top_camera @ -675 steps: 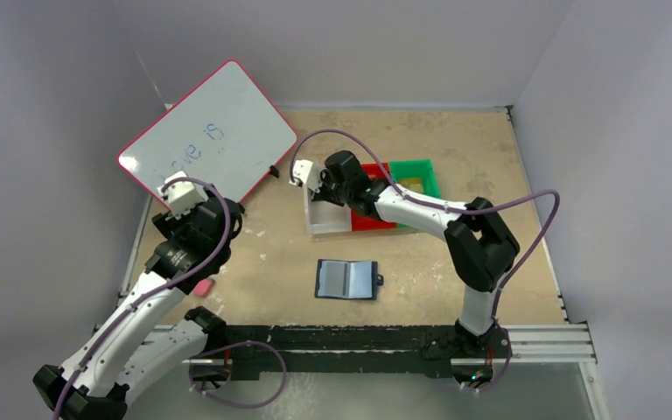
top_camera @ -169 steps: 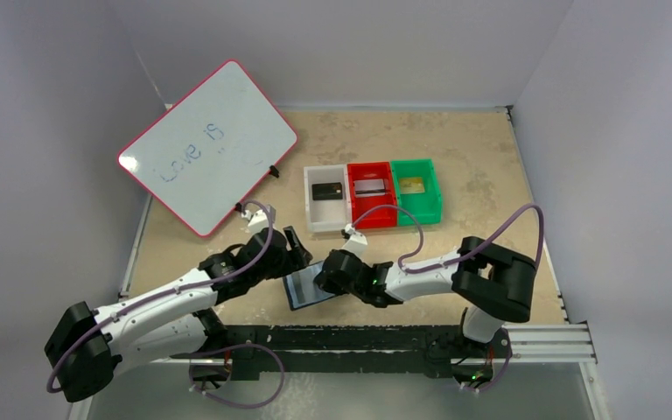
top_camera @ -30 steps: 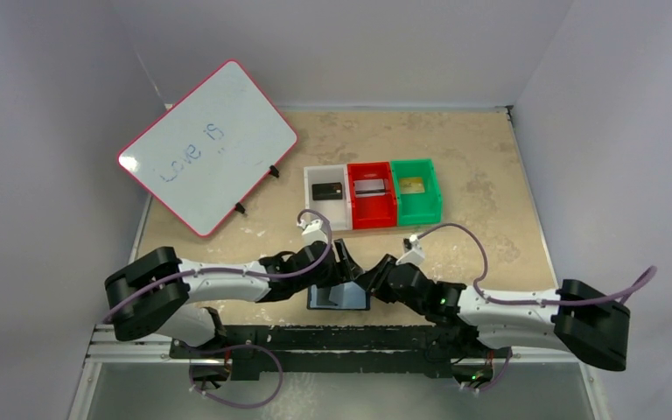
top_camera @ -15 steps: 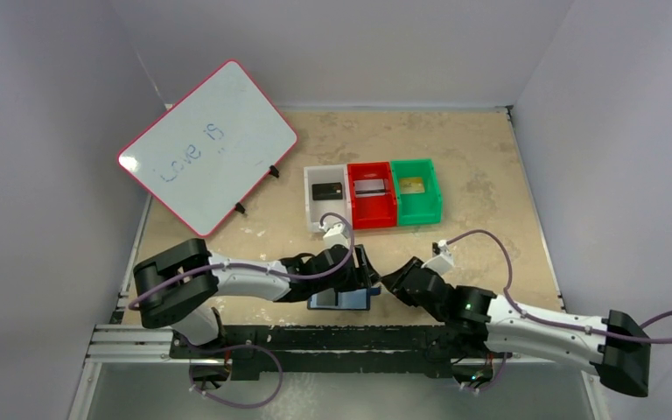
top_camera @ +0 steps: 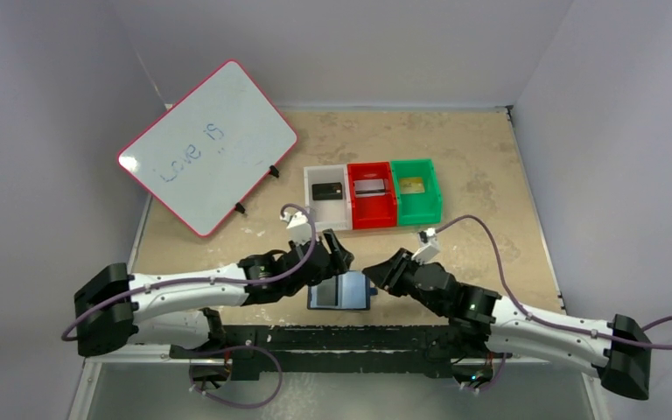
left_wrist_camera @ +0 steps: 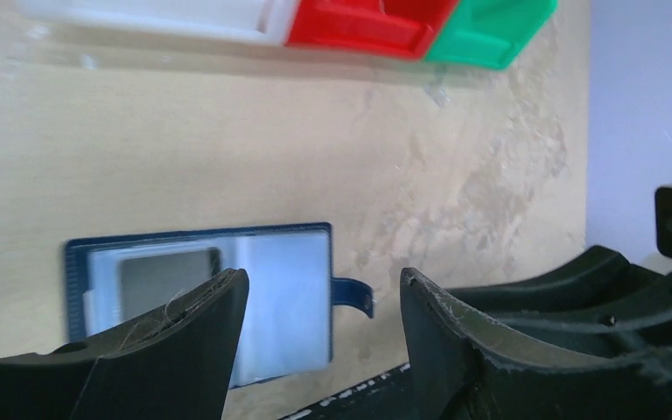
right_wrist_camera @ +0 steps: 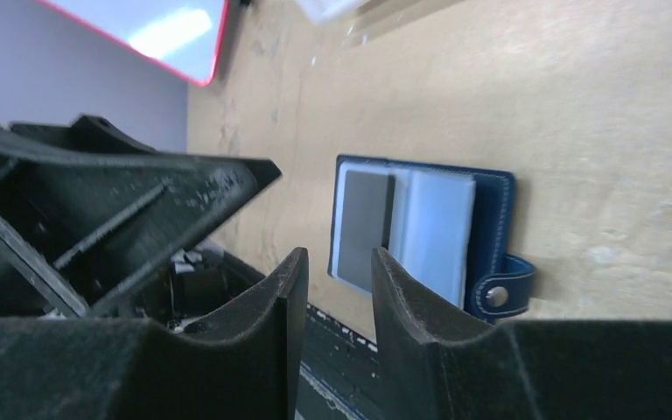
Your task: Take the credit cards out of the card holder
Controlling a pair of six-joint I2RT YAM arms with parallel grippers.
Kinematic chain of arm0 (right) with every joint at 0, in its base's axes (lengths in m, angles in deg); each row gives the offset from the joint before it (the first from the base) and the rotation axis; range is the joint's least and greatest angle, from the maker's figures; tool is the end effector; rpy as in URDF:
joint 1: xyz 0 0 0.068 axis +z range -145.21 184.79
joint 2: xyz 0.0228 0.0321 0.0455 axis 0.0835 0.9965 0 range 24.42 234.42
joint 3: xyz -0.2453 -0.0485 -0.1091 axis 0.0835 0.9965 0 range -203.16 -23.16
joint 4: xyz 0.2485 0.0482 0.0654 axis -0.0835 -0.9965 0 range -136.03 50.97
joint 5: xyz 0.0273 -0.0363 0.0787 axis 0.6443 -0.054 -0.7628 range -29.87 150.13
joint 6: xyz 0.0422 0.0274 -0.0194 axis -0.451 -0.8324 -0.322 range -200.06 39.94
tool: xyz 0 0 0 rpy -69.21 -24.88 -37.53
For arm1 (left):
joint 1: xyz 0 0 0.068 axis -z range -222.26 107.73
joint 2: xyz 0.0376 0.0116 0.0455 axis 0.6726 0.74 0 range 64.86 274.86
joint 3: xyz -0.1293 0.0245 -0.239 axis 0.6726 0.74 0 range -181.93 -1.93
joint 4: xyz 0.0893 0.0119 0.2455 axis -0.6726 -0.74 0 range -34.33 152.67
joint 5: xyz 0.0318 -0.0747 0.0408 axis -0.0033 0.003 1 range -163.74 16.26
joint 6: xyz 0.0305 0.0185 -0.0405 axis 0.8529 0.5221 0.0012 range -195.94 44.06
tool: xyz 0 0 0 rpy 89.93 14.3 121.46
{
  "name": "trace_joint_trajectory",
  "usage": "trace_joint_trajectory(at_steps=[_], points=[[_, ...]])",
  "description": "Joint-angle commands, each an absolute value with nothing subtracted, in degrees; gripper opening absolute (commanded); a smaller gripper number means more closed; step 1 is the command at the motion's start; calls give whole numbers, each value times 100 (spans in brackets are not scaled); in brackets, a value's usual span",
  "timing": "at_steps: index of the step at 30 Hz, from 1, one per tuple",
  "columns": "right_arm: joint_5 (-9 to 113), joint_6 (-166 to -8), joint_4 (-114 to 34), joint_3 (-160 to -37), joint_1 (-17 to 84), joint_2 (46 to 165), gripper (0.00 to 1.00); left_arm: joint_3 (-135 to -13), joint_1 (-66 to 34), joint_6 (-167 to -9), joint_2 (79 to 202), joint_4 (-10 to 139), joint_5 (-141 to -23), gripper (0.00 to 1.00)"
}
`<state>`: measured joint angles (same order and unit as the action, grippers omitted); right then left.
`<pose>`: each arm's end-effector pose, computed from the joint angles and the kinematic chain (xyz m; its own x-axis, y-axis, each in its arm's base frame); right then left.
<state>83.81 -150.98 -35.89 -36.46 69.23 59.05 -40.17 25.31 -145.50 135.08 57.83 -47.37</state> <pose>0.0795 0.1328 0.1971 -0.6693 0.6065 -0.4292 -0.0891 0.5080 0.8568 0.1119 -0.2297 0.2195 -0.7289 -0.4346 -0.5290 0.0277 0.7534 -0.6570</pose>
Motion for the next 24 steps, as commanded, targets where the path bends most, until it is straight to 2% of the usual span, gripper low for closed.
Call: trace_joint_trajectory(at_steps=[1, 7, 12, 18, 24], points=[[7669, -14403, -2373, -4038, 6913, 6660, 36, -4010, 2547, -14961, 12863, 4356, -3458, 64], [7036, -14252, -1428, -4371, 6913, 8194, 41, -3442, 2540, -15363, 11814, 3710, -3015, 63], [6680, -14337, -959, -4594, 6911, 9292, 39, -3067, 2541, -14718, 11380, 4495, -3680, 61], [6551, -14588, -841, -4686, 6908, 10133, 33, -3190, 2541, -14398, 12068, 4817, -4387, 56], [6656, -14813, -888, -4560, 6910, 10243, 32, -3240, 2536, -14350, 12769, 5173, -4693, 51]])
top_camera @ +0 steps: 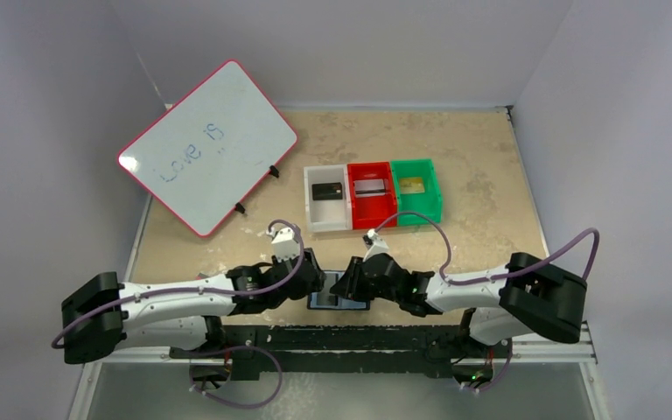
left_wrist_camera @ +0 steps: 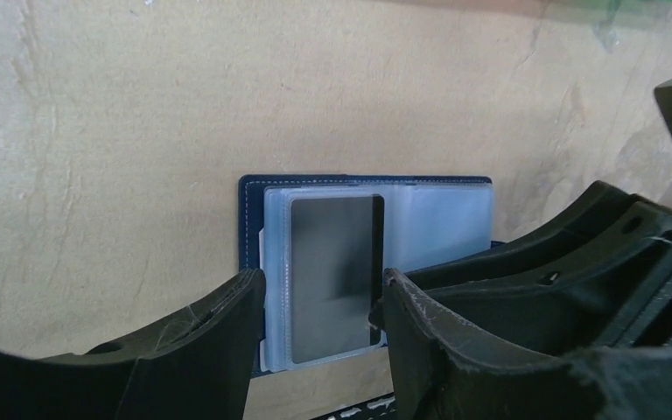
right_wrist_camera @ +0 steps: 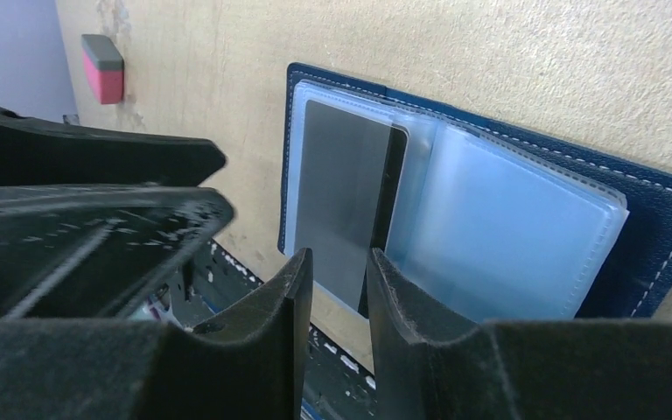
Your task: Take the credit cards out of the card holder
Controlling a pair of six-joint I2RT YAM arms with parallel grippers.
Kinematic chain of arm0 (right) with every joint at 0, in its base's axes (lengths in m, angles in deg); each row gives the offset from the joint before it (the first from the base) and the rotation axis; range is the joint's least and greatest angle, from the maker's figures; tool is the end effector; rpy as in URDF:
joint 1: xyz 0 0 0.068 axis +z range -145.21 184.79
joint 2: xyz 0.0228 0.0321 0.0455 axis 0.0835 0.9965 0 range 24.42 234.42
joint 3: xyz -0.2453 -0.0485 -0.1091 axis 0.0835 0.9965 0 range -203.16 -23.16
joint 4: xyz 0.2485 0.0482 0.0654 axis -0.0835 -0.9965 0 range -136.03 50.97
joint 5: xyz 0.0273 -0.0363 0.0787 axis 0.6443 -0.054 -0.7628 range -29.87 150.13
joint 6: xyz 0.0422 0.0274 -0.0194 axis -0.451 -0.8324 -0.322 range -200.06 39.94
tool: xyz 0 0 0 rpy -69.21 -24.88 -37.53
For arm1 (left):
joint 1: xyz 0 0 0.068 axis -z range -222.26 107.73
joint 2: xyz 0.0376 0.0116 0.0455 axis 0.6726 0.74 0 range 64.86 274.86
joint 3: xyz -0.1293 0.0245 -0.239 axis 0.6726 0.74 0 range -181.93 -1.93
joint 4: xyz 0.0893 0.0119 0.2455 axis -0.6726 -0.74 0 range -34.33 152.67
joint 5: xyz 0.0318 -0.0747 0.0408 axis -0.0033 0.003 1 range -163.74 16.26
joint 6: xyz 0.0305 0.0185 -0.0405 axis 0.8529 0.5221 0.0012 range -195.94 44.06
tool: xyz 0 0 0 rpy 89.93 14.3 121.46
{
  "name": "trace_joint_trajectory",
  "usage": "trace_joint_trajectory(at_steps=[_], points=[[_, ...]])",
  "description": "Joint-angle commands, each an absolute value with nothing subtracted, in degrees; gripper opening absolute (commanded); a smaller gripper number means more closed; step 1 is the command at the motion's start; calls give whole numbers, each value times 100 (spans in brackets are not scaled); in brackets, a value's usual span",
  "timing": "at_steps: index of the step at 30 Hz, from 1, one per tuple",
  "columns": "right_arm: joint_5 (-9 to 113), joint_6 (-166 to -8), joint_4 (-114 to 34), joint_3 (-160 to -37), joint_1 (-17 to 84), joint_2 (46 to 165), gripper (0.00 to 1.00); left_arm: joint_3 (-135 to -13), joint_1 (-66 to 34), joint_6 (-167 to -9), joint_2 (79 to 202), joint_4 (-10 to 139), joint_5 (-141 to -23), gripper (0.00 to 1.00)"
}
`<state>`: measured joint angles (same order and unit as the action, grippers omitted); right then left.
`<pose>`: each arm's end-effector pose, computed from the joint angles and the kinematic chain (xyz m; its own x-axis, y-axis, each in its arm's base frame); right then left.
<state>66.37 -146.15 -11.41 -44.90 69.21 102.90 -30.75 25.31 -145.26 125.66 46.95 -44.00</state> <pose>0.1104 0.2214 0.1470 -0.8674 0.2926 -0.4025 -0.1548 0.6100 0.7771 0.0932 -0.1794 0.1875 -0.7315 -0.3570 -0.5809 -0.0254 0.8657 -0.4999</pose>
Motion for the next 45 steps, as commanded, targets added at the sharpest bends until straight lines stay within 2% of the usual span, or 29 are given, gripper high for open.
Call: trace_joint_trajectory(at_steps=[1, 20, 25, 30, 39, 42, 45], points=[[6688, -14848, -882, -4529, 6909, 10238, 31, -3247, 2539, -14353, 12812, 5218, -4687, 51], [7111, -15257, -1232, -4380, 6904, 10308, 28, -3264, 2537, -14302, 13621, 5513, -4976, 48], [7097, -15194, -1164, -4307, 6909, 10229, 28, -3219, 2541, -14339, 13793, 5573, -5035, 44], [6910, -15283, -593, -4118, 6904, 10296, 26, -3204, 2543, -14362, 13882, 5589, -5070, 39], [6699, -15710, 680, -3484, 6807, 10361, 16, -3106, 2549, -14419, 13865, 5470, -5053, 31], [6594, -15749, 945, -3383, 6741, 10331, 16, -3085, 2549, -14414, 13870, 5390, -5024, 27], [6501, -15754, 1026, -3404, 6705, 10356, 21, -3061, 2549, -14442, 13847, 5390, -5010, 25]])
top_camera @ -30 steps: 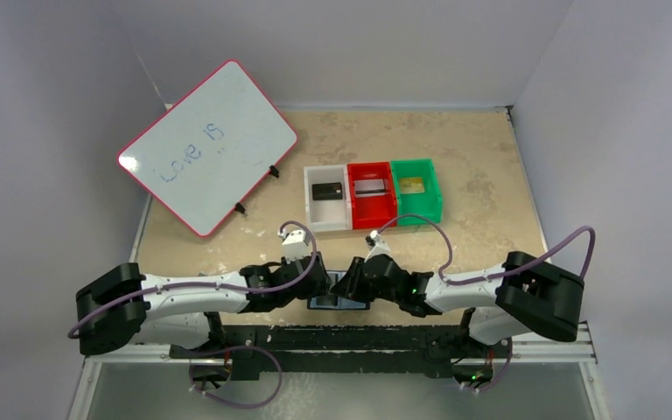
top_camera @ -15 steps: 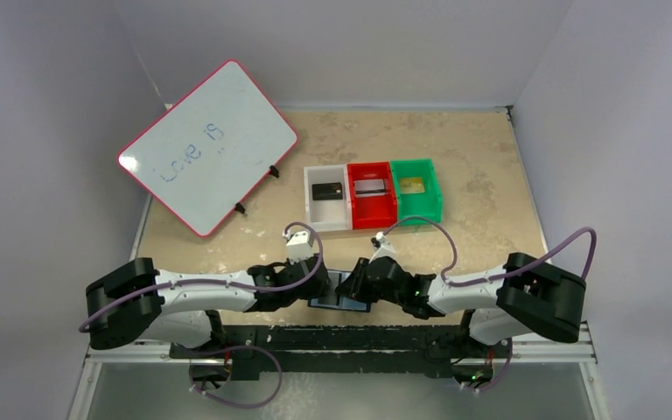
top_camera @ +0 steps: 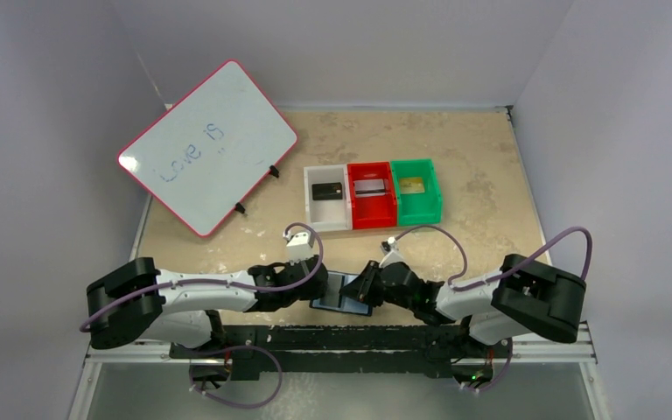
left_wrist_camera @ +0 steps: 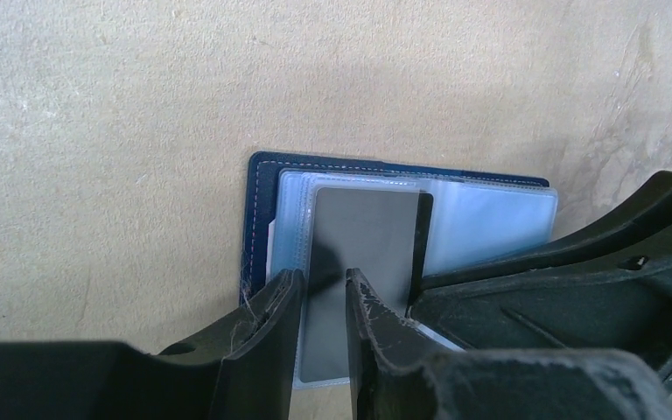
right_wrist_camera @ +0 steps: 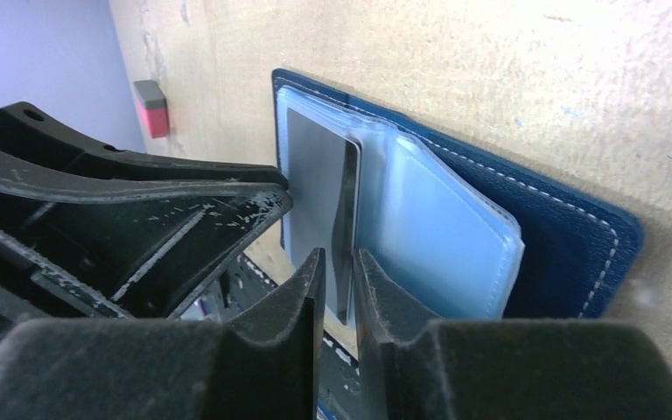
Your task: Take the credit cards out of the card holder
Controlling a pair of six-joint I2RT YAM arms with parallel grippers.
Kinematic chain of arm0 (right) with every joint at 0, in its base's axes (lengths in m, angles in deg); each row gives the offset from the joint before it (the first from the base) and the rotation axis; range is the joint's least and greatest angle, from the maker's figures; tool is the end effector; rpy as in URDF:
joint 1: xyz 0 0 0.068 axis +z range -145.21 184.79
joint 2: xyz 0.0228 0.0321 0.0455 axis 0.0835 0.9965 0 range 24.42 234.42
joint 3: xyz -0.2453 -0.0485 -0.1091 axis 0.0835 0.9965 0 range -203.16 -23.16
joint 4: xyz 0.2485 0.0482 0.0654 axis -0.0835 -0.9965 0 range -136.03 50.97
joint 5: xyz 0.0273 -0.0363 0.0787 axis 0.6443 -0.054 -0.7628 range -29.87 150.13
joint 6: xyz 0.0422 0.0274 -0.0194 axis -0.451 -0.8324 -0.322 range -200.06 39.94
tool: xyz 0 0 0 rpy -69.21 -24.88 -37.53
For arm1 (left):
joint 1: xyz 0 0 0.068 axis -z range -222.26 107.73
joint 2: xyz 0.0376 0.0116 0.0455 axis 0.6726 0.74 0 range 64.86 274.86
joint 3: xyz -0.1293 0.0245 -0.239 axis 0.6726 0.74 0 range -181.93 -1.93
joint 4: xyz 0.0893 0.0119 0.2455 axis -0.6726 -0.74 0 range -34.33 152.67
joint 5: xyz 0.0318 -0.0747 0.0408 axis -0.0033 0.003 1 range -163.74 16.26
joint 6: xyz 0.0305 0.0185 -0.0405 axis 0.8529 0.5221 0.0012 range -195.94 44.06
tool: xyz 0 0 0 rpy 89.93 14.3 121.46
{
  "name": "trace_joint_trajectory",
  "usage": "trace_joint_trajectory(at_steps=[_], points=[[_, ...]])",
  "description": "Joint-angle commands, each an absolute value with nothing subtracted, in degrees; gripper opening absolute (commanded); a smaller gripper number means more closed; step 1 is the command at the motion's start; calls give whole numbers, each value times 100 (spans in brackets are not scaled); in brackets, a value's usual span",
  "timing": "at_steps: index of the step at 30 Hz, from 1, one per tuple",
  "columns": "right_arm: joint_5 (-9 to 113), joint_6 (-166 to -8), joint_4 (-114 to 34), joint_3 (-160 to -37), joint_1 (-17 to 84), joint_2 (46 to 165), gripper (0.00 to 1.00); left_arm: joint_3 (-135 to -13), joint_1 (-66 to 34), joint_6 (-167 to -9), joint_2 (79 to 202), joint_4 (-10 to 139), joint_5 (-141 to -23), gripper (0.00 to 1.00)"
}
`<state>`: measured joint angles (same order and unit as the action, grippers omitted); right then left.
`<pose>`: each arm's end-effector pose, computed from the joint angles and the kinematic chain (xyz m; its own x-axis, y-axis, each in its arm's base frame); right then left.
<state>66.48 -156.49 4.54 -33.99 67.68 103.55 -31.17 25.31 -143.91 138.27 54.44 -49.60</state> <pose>0.1020 0.1904 0.1216 -0.8603 0.4396 -0.2582 -0.0117 0.4893 0.8720 0.1001 -0.2044 0.1544 -0.8072 -0.2616 -0.5292 0.0006 0.8961 -0.4439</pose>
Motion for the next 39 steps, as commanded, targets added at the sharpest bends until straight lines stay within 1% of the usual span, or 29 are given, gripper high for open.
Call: trace_joint_trajectory(at_steps=[1, 9, 14, 16, 21, 26, 28, 30, 34, 36, 38, 39], points=[[6476, -15738, 1053, -3429, 6690, 10385, 22, -3052, 2550, -14442, 13839, 5408, -5010, 24], [6214, -15774, 1325, -3632, 6643, 10950, 21, -3035, 2550, -14481, 13780, 5415, -4984, 21], [6173, -16177, 2085, -3338, 6607, 11342, 18, -3020, 2550, -14498, 13736, 5345, -4958, 21], [6228, -16337, 2107, -3270, 6599, 11434, 24, -2986, 2550, -14511, 13702, 5345, -4934, 20], [6259, -16339, 1688, -3468, 6597, 11604, 25, -2979, 2550, -14533, 13679, 5351, -4917, 17], [6274, -16111, 1752, -3722, 6596, 11666, 20, -2998, 2550, -14528, 13677, 5402, -4957, 14], [6401, -16107, 1731, -3719, 6596, 11546, 17, -2991, 2549, -14552, 13659, 5365, -4949, 13], [6494, -16013, 1602, -3760, 6592, 11316, 13, -2976, 2548, -14583, 13619, 5339, -4936, 13], [6468, -15811, 1257, -3943, 6507, 11050, 10, -2907, 2550, -14604, 13479, 5344, -4879, 11], [6429, -15824, 1295, -3951, 6488, 11014, 7, -2876, 2550, -14506, 13407, 5465, -4978, 9], [6426, -15875, 1271, -3964, 6473, 11009, 8, -2859, 2550, -14466, 13357, 5525, -5041, 6], [6426, -15888, 1247, -3975, 6468, 11030, 11, -2851, 2545, -14454, 13335, 5537, -5057, 5]])
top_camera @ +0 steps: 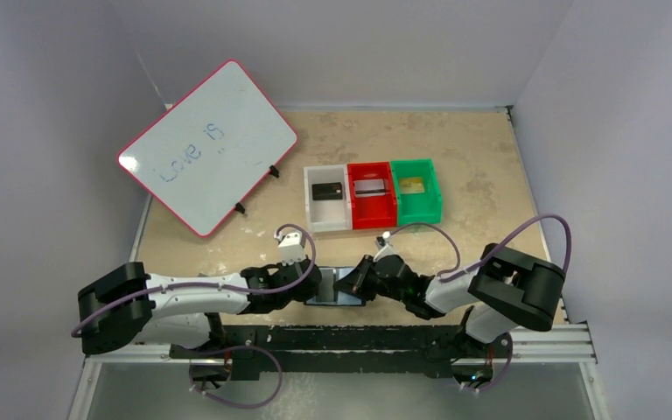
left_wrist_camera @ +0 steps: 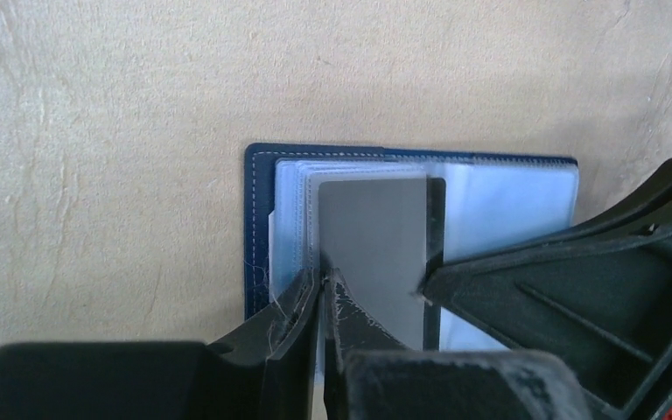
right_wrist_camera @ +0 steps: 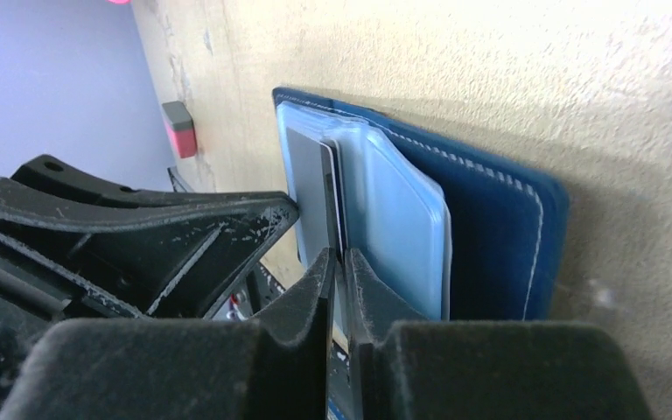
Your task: Take the credit cards out of the card holder
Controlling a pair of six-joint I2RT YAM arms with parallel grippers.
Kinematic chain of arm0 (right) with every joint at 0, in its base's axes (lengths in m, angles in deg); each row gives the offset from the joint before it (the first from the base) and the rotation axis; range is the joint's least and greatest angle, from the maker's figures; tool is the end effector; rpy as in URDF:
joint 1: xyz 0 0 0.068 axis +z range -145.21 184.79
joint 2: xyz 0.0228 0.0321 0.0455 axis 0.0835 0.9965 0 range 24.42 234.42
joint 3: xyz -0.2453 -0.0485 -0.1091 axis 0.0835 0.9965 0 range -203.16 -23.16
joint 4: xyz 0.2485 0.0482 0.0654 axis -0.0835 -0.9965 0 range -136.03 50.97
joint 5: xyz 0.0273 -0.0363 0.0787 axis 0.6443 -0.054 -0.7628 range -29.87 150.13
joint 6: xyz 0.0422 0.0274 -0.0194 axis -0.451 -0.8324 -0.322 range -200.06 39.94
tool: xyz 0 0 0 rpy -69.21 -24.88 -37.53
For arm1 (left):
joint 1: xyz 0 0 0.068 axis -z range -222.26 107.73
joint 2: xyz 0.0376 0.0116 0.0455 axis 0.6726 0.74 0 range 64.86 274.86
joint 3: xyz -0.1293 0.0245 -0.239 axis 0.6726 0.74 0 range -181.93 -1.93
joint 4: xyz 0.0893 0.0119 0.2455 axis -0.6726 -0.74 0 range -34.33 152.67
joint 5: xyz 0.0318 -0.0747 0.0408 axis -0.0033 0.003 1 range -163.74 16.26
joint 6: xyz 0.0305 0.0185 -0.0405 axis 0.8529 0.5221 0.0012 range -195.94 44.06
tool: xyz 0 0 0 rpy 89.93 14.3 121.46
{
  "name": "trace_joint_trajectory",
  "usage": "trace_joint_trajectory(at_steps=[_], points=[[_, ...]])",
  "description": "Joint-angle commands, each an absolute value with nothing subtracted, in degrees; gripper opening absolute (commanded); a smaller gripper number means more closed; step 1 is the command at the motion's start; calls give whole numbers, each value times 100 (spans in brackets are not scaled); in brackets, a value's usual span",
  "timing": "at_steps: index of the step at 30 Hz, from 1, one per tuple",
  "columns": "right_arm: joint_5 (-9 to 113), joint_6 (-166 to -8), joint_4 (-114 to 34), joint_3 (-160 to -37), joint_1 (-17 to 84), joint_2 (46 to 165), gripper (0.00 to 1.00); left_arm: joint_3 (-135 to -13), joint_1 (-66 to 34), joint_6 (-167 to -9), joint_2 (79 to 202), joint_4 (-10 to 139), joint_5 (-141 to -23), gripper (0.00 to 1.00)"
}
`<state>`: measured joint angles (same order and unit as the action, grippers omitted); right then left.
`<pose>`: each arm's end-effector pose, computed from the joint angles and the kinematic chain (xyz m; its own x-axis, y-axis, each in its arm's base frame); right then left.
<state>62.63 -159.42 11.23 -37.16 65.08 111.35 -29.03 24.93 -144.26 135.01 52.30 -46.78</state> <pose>0.1185 0.2044 0.1183 -0.8685 0.4590 -0.1870 0.0311 0.4270 0.9037 0.0976 -0.1904 0.1535 -0.7813 -0.2788 -0.5584 -0.0243 0.9076 -0.4191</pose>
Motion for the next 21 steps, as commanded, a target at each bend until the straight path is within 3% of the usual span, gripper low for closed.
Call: trace_joint_trajectory(at_steps=[1, 4, 6, 9, 21], points=[[6426, -15894, 1221, -3989, 6465, 11052, 15, -2844, 2545, -14448, 13321, 5538, -5062, 4], [6392, -15895, 1267, -4004, 6469, 11135, 12, -2831, 2549, -14468, 13306, 5481, -5030, 3], [6378, -15848, 1298, -4007, 6465, 11147, 4, -2829, 2550, -14499, 13294, 5418, -4992, 3], [6433, -15788, 1158, -3986, 6456, 11076, 0, -2831, 2550, -14548, 13280, 5284, -4847, 3], [6114, -15294, 1141, -3465, 6104, 10638, 0, -2960, 2550, -14380, 13527, 4772, -4490, 0]])
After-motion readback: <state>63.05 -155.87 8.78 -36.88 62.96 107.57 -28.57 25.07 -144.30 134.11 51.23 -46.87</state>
